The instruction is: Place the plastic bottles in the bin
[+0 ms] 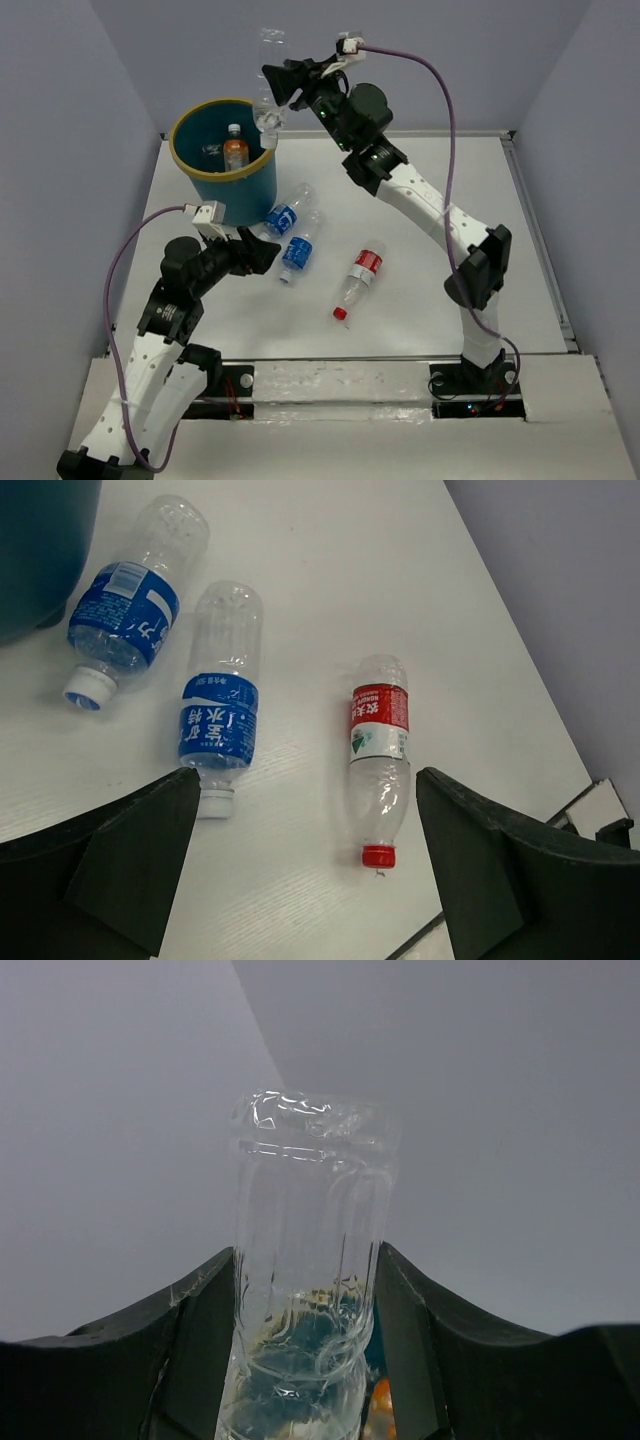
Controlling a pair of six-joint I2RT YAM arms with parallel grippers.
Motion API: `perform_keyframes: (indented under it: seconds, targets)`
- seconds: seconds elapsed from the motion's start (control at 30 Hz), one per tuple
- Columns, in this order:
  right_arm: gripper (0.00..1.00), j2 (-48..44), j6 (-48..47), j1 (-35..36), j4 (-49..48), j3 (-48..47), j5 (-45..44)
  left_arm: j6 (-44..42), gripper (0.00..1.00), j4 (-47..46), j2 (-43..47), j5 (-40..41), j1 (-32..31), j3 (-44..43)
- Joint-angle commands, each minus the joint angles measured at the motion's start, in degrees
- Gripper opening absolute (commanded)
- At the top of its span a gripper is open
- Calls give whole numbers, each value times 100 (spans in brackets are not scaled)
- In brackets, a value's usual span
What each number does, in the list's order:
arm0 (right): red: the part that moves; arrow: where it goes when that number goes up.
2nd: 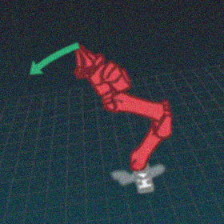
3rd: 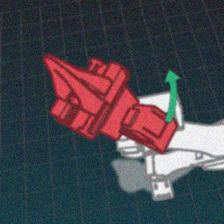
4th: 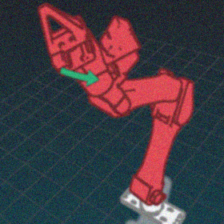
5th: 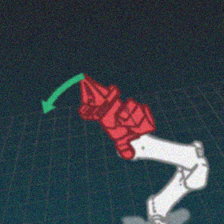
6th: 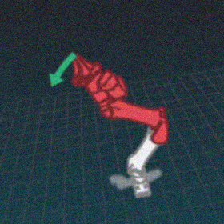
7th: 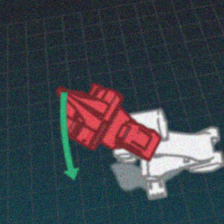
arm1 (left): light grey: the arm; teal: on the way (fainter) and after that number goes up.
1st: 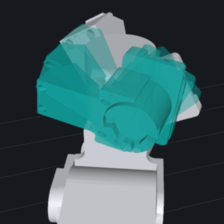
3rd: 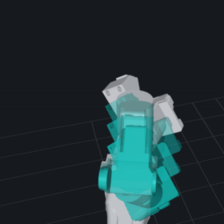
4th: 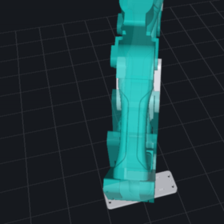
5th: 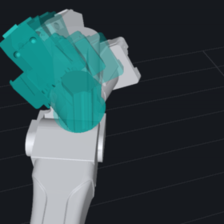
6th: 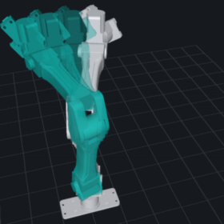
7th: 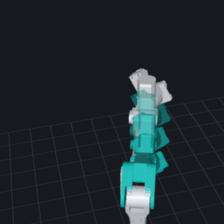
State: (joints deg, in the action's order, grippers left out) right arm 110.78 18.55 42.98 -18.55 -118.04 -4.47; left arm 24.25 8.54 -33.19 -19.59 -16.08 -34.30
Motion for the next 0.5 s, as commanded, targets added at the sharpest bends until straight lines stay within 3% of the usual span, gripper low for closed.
perform_keyframes:
  seconds: [0.0,0.03,0.13,0.23,0.3,0.37,0.4,0.47]
  targets:
    - [42,995,-334,201,-352,-1473,-528,-44,99,-396,-73,-458,-27,143]
    - [42,1503,-386,202,-317,-2138,-685,-61,99,-414,-126,-475,-27,143]
    - [42,2165,-544,255,-456,-2898,-915,-87,99,-458,-241,-642,-36,161]
    - [42,2597,-852,386,-1237,-2901,-1170,-78,99,-511,-188,-668,-114,187]
    - [42,2868,-879,386,-1240,-3031,-1127,-70,99,-519,-179,-660,-211,196]
    - [54,2975,-975,439,-1134,-3085,-995,-70,99,-520,-197,-660,-229,196]
    - [71,2932,-1019,439,-1108,-2972,-934,-78,99,-511,-197,-660,-229,196]
    - [82,2705,-1037,439,-1063,-2665,-731,-78,99,-546,-232,-668,-247,196]
